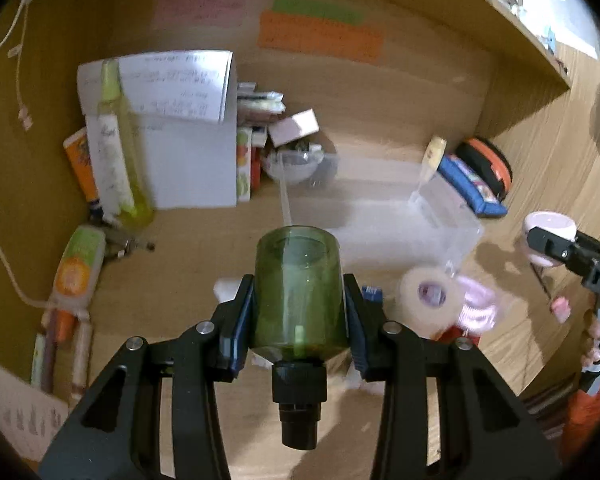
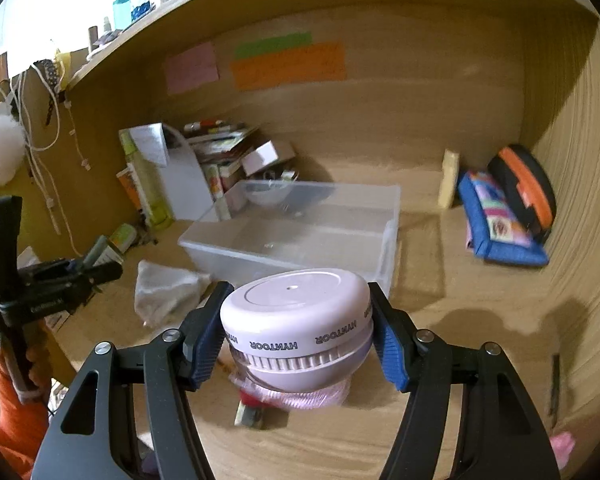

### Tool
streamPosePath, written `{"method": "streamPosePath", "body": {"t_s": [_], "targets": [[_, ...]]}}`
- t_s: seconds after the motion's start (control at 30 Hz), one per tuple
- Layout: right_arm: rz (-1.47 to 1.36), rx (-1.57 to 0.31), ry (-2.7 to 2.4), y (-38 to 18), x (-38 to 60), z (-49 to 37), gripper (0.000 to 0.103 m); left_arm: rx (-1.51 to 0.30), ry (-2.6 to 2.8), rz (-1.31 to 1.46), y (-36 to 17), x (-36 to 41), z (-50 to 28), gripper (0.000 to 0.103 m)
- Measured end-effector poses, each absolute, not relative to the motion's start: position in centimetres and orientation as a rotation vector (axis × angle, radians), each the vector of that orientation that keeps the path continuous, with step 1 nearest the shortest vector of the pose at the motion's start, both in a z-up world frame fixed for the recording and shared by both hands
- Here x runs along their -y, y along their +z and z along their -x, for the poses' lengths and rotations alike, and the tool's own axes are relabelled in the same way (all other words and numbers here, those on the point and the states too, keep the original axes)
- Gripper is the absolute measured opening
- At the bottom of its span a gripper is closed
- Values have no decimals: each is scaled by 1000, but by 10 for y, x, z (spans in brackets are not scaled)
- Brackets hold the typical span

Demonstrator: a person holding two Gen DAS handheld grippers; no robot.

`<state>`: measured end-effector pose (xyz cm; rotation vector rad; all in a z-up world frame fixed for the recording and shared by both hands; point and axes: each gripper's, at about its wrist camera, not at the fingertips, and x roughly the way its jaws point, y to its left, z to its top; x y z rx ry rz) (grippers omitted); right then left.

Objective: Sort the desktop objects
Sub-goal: 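Lower both held items into the clear bin and open both tools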

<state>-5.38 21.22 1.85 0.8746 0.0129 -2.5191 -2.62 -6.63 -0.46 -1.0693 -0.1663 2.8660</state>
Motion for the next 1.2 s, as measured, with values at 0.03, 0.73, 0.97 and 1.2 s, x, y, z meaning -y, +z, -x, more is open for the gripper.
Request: {"method": "streamPosePath", "body": {"t_s": [0.03,0.73,0.97,1.2], "targets": [[-868,-13,-2518,21,-213,57,62,165,2869,1063,-1,66,30,41],[-923,-98,-2497,25,-190,155,62,152,2788,1067,21,49,139,41],[-1019,-140,-2444,0,-176,188,62,139,2722,1160,-1,42,177,41],[-1133,-182,-2395,-25,-162,220,62,112,2651,1275,-28,32,210,41]]}}
